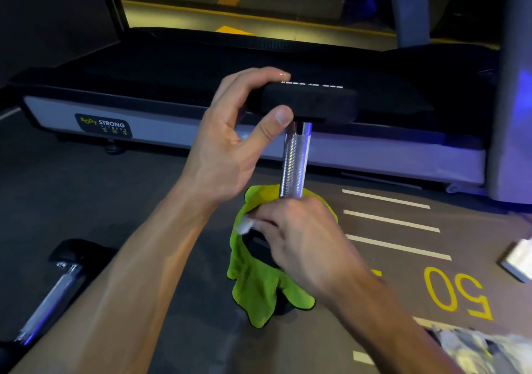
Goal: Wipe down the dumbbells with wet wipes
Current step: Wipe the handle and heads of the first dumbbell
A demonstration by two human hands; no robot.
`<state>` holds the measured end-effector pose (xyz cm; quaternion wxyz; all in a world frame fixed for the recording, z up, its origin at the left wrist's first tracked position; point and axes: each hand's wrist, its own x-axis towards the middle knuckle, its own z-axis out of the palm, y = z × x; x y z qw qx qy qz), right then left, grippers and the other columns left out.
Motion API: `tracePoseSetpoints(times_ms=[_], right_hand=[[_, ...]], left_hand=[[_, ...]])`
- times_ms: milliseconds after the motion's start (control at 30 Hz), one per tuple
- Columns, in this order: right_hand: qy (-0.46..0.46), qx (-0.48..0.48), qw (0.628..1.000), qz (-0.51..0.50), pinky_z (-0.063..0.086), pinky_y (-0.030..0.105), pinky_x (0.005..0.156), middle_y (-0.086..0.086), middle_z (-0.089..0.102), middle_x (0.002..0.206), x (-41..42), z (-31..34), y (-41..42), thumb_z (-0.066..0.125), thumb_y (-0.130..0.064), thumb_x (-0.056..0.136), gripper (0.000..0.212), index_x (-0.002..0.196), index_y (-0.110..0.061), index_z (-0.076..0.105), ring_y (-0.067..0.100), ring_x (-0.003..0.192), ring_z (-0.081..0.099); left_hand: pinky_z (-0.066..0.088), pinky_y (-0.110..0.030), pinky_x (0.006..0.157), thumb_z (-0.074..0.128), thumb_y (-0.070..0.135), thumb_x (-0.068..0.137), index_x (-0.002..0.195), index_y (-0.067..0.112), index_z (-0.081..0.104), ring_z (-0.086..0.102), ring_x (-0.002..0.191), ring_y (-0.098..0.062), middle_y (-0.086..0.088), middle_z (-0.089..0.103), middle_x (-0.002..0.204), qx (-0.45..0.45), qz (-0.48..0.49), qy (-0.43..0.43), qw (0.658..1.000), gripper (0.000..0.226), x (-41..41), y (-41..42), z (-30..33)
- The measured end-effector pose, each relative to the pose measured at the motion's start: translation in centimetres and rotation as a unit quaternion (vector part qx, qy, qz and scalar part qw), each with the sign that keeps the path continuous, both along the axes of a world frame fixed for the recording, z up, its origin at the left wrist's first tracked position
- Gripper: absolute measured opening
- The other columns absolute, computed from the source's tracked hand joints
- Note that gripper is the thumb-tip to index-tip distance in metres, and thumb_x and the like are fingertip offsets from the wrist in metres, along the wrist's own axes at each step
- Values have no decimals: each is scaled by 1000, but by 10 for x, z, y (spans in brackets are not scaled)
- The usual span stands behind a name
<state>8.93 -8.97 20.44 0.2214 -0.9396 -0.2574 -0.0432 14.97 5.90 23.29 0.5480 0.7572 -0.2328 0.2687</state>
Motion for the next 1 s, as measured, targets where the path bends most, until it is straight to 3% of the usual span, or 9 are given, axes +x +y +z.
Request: tracePoseSetpoints(times_ms=[67,133,233,300,367,567,700,833,1000], right_hand=[[67,112,991,7,50,15,80,-23,76,94,-6,5,-21,63,-18,100,21,96,-32,79,-2,90,69],[146,296,943,-45,50,14,75,-20,77,85,-6,12,-50,67,-10,97,21,87,-25,79,-9,79,69],[40,402,895,-187,52,28,72,-4,78,81,6,12,-89,70,-24,95,13,86,-23,78,3,73,68],[-62,387,898,-201,54,26,72,-2,75,80,10,11,-86,73,-32,92,9,85,-29,76,4,75,68],[-107,315,936,-119,55,19,74,-7,72,90,6,-2,-64,76,-18,92,16,90,-34,73,2,82,68],[-63,130,990,8,38,4,70,-30,58,84,18,-22,-45,77,-23,88,11,97,-27,82,-13,76,55],[-123,114,986,18,43,17,64,-15,62,82,30,-6,-43,78,-24,89,9,97,-28,81,5,68,56],[-241,148,959,-29,36,15,67,-8,55,85,42,1,-27,75,-15,92,3,94,-16,77,0,72,43],[-222,94,970,16,49,29,68,-2,63,94,19,-24,-37,73,-16,94,12,105,-19,76,18,79,63]], left_hand=[[51,-45,105,65,30,101,130,31,59,57,117,-9,5,55,131,-10,6,-1,1000,30,1,3,0],[51,-41,105,66,30,101,130,31,59,57,116,-5,8,55,130,-14,8,6,1000,30,2,4,0],[51,-36,104,65,32,100,131,28,58,57,116,-2,8,54,130,-16,-3,16,1000,33,4,2,1],[51,-41,107,66,32,100,131,30,59,57,118,-5,7,54,130,-24,-2,15,1000,32,5,-2,0],[49,-51,109,67,36,99,129,35,60,57,121,-10,10,55,130,-27,5,16,999,31,7,-6,1],[50,-47,109,68,38,97,127,35,61,57,115,-3,6,55,128,-24,1,37,999,31,9,-3,5],[50,-48,109,68,34,98,128,32,61,57,114,-2,4,55,128,-18,-9,47,999,31,9,-1,8],[52,-44,105,67,36,98,128,31,60,59,114,-6,0,55,128,-1,-13,47,999,32,8,-2,11],[51,-47,107,66,42,95,128,33,60,59,114,-6,0,56,128,-6,-18,43,999,34,7,1,11]])
